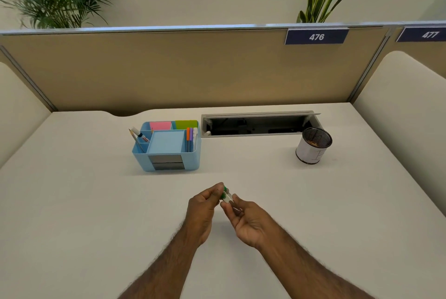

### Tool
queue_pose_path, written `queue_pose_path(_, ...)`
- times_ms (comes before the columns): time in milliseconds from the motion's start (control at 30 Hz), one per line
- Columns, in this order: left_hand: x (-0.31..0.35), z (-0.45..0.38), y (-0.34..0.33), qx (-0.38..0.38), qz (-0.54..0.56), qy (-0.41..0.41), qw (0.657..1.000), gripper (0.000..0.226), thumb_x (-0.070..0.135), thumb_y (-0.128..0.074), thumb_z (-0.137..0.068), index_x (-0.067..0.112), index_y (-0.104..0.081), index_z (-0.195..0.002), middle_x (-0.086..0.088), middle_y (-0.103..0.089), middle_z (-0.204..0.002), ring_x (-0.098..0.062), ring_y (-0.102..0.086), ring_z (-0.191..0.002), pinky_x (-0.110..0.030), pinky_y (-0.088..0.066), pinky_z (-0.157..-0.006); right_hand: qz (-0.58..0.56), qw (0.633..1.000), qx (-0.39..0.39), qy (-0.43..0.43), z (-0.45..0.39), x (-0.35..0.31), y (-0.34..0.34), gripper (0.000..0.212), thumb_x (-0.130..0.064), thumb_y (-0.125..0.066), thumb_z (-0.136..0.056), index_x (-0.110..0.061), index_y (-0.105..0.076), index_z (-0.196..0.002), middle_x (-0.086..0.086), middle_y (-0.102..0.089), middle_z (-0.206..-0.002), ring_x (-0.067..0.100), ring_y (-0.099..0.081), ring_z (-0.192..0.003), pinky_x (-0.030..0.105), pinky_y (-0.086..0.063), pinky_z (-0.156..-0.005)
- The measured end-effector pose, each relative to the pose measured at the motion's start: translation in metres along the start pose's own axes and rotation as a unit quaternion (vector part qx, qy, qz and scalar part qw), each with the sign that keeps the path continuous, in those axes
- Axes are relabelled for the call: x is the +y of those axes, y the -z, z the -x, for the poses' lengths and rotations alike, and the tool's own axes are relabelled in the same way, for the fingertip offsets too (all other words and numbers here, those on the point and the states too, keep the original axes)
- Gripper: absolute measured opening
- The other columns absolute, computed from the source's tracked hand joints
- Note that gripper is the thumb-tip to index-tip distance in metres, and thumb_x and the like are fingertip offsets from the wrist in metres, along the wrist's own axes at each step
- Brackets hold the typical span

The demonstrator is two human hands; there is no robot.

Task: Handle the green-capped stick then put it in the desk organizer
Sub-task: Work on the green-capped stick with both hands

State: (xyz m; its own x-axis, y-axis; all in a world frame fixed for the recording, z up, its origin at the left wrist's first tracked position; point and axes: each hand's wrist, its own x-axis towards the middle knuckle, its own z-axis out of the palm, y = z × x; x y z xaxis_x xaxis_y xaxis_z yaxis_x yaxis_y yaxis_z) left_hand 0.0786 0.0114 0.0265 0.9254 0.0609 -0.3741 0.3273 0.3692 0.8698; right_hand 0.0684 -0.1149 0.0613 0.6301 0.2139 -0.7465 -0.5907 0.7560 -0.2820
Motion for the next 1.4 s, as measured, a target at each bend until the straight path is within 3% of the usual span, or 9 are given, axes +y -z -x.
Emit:
queue_pose_path(267,0.01,-0.004,0.011,-0.051,0.057,0.009,0.997,0.041,0.023,-0.064,-0.078,0.006,-0.067,-0.115,-0.013,-0.074,-0.107,-0.017,-0.071,-0.098,-0.02,-0.056,-0.079,-0.026,0.996,-0.057,-0.069,0.001,0.001,-0.006,0.027,-0.008,-0.059,-0.094,0.011,-0.058,-0.113,0.026,-0.069,-0.072,0.024,-0.07,-0.049,0.025,-0.056,-0.039)
queue_pose_path(533,0.013,-0.004,0.016,-0.078,0.08,0.017,0.994,0.039,0.024,-0.058,-0.083,0.007,-0.065,-0.118,-0.01,-0.075,-0.106,-0.017,-0.07,-0.101,-0.031,-0.052,-0.096,-0.068,0.986,-0.088,-0.126,0.006,0.007,-0.014,0.03,-0.02,-0.053,-0.098,0.009,-0.06,-0.102,0.019,-0.063,-0.058,0.018,-0.063,-0.038,0.021,-0.049,-0.031)
queue_pose_path(667,0.018,-0.002,0.016,-0.094,0.097,0.022,0.991,0.036,0.026,-0.057,-0.083,0.009,-0.067,-0.113,-0.012,-0.074,-0.106,-0.018,-0.068,-0.102,-0.034,-0.048,-0.099,-0.076,0.974,-0.125,-0.174,0.007,0.005,-0.016,0.051,-0.027,-0.044,-0.102,0.014,-0.065,-0.081,0.009,-0.055,-0.052,0.011,-0.053,-0.03,0.016,-0.039,-0.026)
queue_pose_path(800,0.024,-0.001,0.017,-0.107,0.118,0.027,0.987,0.037,0.027,-0.056,-0.083,0.01,-0.066,-0.114,-0.012,-0.074,-0.108,-0.019,-0.068,-0.105,-0.035,-0.052,-0.096,-0.071,0.97,-0.148,-0.178,0.002,0.007,-0.021,0.051,-0.028,-0.038,-0.103,0.012,-0.064,-0.082,0.004,-0.05,-0.05,0.008,-0.043,-0.027,0.015,-0.029,-0.022)
queue_pose_path(933,0.031,0.0,0.013,-0.087,0.108,0.03,0.99,0.042,0.035,-0.058,-0.082,0.01,-0.066,-0.114,-0.012,-0.073,-0.111,-0.022,-0.066,-0.107,-0.039,-0.053,-0.092,-0.062,0.977,-0.146,-0.144,-0.001,0.014,-0.03,0.04,-0.028,-0.037,-0.104,0.003,-0.059,-0.092,0.005,-0.051,-0.051,0.007,-0.042,-0.028,0.016,-0.029,-0.023)
queue_pose_path(1033,0.036,0.0,0.008,-0.001,0.041,0.007,0.999,0.046,0.045,-0.069,-0.071,0.014,-0.073,-0.104,-0.007,-0.072,-0.094,-0.021,-0.063,-0.089,-0.035,-0.054,-0.079,0.0,0.989,-0.123,-0.08,-0.002,0.02,-0.036,0.037,-0.03,-0.039,-0.103,0.001,-0.059,-0.096,0.009,-0.056,-0.057,0.009,-0.047,-0.034,0.016,-0.033,-0.028)
queue_pose_path(1167,0.041,-0.002,0.007,0.041,-0.03,-0.065,0.997,0.038,0.043,-0.072,-0.066,0.021,-0.076,-0.096,-0.006,-0.076,-0.096,-0.025,-0.065,-0.097,-0.031,-0.053,-0.085,0.141,0.986,-0.082,0.041,-0.004,0.017,-0.04,0.03,-0.027,-0.042,-0.103,-0.004,-0.061,-0.105,0.01,-0.062,-0.063,0.01,-0.052,-0.047,0.017,-0.04,-0.04)
queue_pose_path(1300,0.044,-0.005,0.007,0.038,-0.063,-0.077,0.994,0.018,0.029,-0.07,-0.079,0.029,-0.075,-0.096,0.003,-0.078,-0.098,-0.016,-0.069,-0.1,-0.023,-0.051,-0.082,0.288,0.944,-0.053,0.152,-0.008,0.011,-0.038,0.019,-0.023,-0.048,-0.101,-0.01,-0.06,-0.109,0.009,-0.067,-0.076,0.012,-0.057,-0.064,0.021,-0.049,-0.056)
queue_pose_path(1400,0.045,-0.006,0.013,0.018,-0.075,-0.065,0.995,0.017,0.019,-0.065,-0.087,0.027,-0.073,-0.1,0.0,-0.076,-0.106,-0.014,-0.069,-0.103,-0.024,-0.051,-0.089,0.468,0.863,-0.028,0.189,-0.011,0.006,-0.036,0.017,-0.033,-0.054,-0.097,-0.023,-0.061,-0.11,0.0,-0.074,-0.097,0.012,-0.066,-0.088,0.023,-0.051,-0.069)
